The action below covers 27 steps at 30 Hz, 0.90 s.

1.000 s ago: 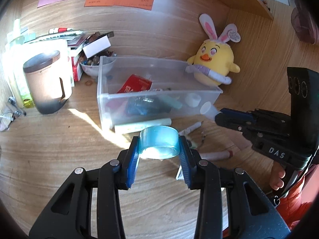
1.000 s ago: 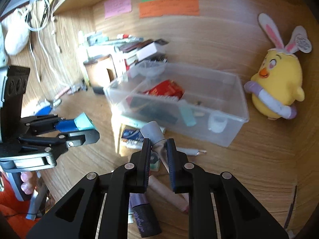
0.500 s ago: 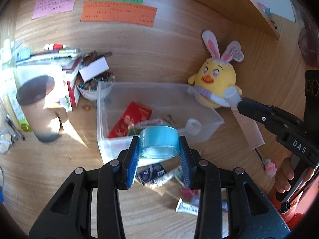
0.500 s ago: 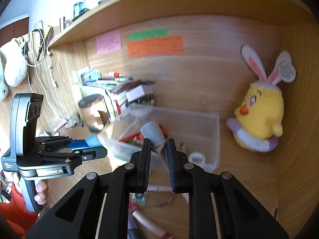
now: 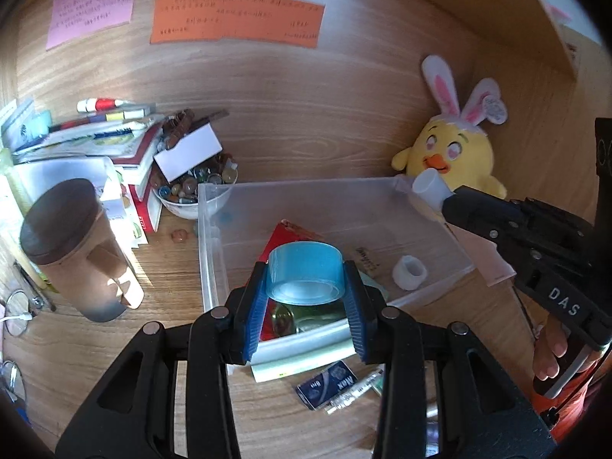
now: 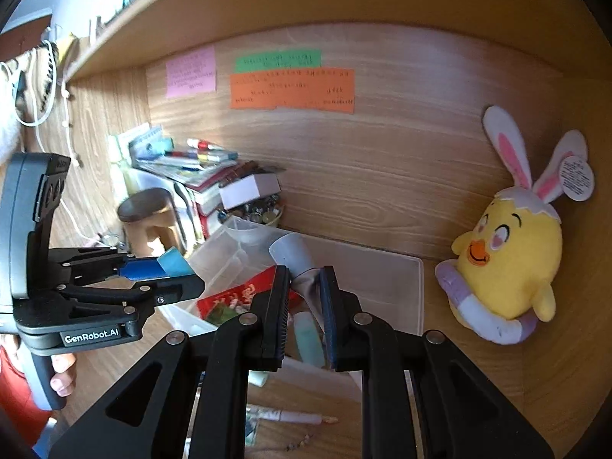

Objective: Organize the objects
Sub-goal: 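Carry the blue tape into the clear box and release while the right gripper drops the white bottle in, then withdraw both open grippers from the box toward the remaining desk items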

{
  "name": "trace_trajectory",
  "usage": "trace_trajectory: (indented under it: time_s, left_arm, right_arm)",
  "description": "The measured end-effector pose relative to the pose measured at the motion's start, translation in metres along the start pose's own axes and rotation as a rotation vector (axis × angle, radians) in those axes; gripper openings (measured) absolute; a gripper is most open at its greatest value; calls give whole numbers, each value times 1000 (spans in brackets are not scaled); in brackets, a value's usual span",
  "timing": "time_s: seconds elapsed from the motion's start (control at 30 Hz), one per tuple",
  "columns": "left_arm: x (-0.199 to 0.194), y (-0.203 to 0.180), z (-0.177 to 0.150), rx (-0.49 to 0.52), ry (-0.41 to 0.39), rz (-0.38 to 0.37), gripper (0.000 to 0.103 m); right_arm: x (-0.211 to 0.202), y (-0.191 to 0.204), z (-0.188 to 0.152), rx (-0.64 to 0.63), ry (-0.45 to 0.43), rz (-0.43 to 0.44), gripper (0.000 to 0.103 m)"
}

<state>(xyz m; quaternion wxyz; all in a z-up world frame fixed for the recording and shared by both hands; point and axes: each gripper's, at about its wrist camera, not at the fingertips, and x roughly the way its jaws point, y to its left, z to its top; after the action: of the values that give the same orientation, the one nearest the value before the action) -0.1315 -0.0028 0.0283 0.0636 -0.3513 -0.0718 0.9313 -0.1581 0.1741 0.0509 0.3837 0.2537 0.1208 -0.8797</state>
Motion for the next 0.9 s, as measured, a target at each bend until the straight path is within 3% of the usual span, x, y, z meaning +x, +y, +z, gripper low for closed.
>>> trace_trajectory:
  time_s: [0.47,0.8,0.9]
  left_arm:
    - [50,12,7,-22,94,17,38]
    - [49,12,2,-18,108,2,39]
    - [43,12,1,-21,99,-7,43]
  right_arm:
    - [83,-2,-15,-4,185,8,8]
    - [86,0,-17,1,221,57,9]
    - [79,-1,-15,7,221,61,9]
